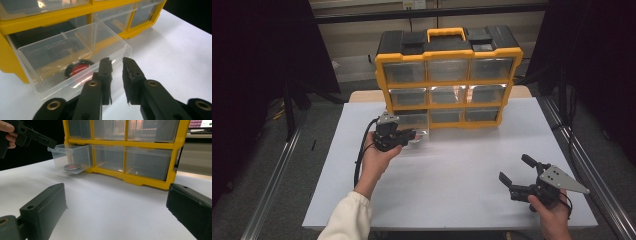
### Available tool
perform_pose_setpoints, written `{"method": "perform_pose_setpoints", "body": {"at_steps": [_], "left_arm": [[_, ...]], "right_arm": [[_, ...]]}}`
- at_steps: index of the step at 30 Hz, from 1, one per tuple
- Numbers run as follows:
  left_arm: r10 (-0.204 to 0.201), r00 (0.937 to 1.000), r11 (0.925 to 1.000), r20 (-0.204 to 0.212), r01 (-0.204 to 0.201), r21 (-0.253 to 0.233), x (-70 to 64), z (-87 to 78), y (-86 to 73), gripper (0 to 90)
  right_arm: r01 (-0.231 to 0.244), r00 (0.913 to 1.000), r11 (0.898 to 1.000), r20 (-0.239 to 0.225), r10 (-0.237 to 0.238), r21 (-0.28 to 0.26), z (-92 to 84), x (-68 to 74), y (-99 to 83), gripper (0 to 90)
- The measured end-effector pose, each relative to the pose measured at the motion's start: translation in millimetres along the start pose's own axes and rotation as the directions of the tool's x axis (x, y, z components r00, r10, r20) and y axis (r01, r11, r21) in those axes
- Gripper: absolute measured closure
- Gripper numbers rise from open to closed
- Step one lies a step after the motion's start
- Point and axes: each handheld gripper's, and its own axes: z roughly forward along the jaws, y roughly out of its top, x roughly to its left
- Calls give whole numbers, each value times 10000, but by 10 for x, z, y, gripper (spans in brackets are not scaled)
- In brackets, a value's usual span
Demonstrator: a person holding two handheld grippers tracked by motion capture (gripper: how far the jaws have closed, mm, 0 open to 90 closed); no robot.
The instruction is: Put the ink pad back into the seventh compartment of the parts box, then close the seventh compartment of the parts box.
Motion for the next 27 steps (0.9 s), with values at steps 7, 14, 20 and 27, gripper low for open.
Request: {"method": "perform_pose_setpoints", "body": {"at_steps": [7, 14, 20, 27], "left_arm": [[-173, 9999, 9998, 1, 173, 30, -7, 12, -23, 882], [-248, 9995, 9997, -196, 248, -17, -2, 41, -40, 896], [-225, 9994, 9997, -272, 225, 11, 0, 56, -47, 897], [-310, 9989, 9995, -358, 311, 14, 37, 66, -78, 890]], "right_arm": [[-32, 10000, 10000, -24, 32, -27, 4, 4, 4, 21], [9, 10000, 10000, -45, -9, -18, 2, -5, 6, 21], [31, 10000, 10000, -40, -31, -32, -5, -11, 7, 21], [13, 10000, 10000, -48, -14, -62, -2, -10, 8, 21]]}}
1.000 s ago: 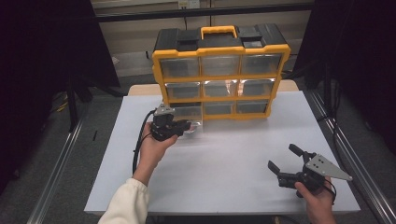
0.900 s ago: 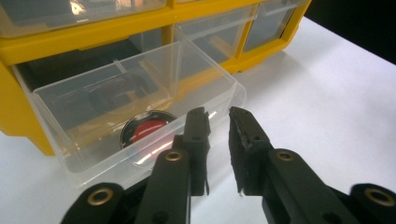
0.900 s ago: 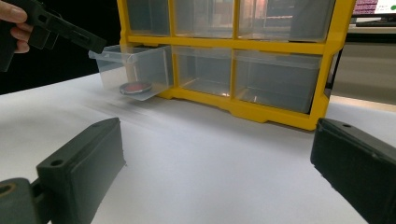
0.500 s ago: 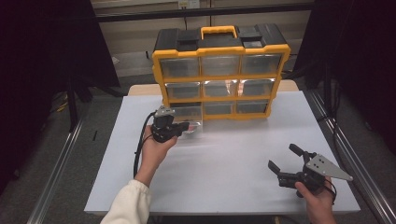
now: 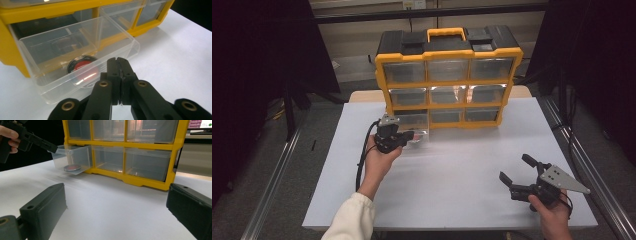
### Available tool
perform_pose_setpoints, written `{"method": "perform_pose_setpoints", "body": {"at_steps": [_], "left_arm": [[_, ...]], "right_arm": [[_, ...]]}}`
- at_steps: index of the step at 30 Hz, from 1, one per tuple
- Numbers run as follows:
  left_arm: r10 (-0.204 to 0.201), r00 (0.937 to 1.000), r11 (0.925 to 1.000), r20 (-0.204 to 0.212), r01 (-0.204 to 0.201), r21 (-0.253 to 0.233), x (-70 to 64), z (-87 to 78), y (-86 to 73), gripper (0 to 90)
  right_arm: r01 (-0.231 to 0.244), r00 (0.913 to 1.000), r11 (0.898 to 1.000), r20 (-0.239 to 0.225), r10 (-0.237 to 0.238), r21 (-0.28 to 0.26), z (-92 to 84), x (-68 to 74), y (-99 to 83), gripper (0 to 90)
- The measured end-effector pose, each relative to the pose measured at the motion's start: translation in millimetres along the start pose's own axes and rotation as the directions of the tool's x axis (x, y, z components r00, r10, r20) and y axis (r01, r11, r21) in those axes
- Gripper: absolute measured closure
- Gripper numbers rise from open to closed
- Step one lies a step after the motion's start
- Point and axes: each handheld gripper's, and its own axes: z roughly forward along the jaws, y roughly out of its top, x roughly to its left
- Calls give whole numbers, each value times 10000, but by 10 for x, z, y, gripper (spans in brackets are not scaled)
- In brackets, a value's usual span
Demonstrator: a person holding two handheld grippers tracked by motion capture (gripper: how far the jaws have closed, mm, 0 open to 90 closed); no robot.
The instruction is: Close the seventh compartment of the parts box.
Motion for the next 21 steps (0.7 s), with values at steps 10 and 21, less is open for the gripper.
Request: {"method": "perform_pose_setpoints", "body": {"at_steps": [10, 21], "left_arm": [[-259, 9996, 9996, -100, 257, -114, 24, 41, 6, 900], [-343, 9990, 9992, -272, 337, -224, 25, 53, 15, 900]], "right_arm": [[-18, 10000, 10000, 54, 18, 23, 1, 2, 0, 21], [2, 10000, 10000, -14, -2, -51, -4, 1, 2, 21]]}}
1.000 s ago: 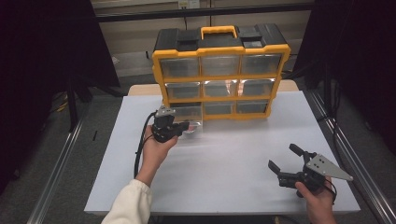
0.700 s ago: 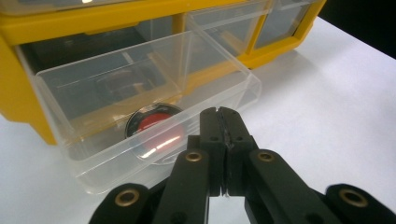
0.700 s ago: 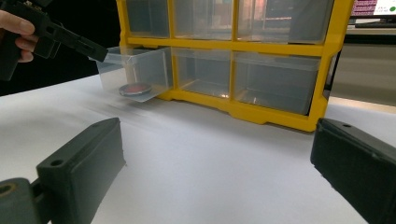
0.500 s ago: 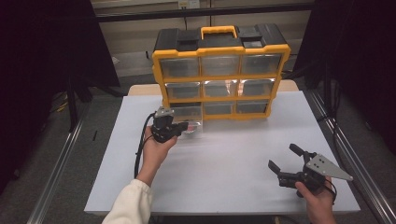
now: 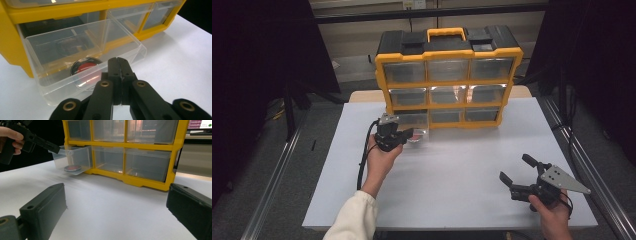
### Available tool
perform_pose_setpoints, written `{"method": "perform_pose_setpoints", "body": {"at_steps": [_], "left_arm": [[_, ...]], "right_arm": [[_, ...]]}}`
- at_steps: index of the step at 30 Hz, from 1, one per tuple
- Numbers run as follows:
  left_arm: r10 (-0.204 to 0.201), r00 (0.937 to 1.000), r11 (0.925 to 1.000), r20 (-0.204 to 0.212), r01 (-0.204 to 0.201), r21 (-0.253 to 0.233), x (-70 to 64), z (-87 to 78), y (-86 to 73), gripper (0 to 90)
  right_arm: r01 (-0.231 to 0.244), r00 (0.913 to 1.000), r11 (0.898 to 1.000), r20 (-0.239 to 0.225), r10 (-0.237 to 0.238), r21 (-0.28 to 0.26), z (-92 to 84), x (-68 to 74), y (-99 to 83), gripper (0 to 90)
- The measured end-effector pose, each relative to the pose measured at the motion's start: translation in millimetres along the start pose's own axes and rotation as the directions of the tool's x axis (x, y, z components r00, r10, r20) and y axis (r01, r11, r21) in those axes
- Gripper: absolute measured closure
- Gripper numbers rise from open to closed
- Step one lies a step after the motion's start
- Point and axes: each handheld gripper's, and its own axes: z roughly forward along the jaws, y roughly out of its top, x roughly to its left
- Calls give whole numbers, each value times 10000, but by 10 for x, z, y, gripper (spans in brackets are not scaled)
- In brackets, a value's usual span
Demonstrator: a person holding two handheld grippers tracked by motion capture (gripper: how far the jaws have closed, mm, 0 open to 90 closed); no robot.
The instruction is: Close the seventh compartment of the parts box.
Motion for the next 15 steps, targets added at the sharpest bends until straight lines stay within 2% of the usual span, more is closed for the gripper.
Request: {"method": "perform_pose_setpoints", "body": {"at_steps": [15], "left_arm": [[1, 9997, 9997, -243, -7, -251, 15, 48, 27, 900]], "right_arm": [[-29, 10000, 10000, -14, 29, 13, -3, 1, -1, 20]]}}
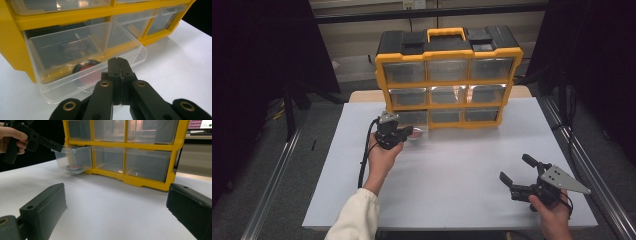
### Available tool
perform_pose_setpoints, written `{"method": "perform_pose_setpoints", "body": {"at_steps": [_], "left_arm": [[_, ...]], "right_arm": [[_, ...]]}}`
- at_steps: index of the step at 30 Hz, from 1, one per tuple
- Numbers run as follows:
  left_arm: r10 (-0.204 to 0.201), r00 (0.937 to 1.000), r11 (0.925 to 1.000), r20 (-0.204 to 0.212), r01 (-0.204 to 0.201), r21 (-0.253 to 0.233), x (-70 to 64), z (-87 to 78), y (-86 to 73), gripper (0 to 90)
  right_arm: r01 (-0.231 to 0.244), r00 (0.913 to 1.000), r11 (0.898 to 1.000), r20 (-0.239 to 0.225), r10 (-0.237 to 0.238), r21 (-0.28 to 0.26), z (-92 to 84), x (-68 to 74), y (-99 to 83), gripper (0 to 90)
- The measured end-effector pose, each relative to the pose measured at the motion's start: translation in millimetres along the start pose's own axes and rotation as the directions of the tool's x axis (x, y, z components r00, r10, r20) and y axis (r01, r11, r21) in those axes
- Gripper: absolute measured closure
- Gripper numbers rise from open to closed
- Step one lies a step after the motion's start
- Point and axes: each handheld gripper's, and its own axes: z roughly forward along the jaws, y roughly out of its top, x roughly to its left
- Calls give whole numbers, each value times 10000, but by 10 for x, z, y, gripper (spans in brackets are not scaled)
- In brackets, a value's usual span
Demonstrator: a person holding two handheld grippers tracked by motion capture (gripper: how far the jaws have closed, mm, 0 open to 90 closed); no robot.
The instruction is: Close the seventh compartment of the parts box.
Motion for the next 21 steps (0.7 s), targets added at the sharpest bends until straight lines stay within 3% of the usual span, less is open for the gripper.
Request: {"method": "perform_pose_setpoints", "body": {"at_steps": [4, 21], "left_arm": [[29, 9998, 10000, -191, -29, 0, -4, 7, 9, 900], [-60, 9997, 9999, -241, 56, -152, 32, 63, 38, 900]], "right_arm": [[-1, 10000, 10000, 32, 1, 33, -3, -1, 0, 20], [-15, 10000, 10000, 15, 15, -17, -1, 1, 0, 20]]}}
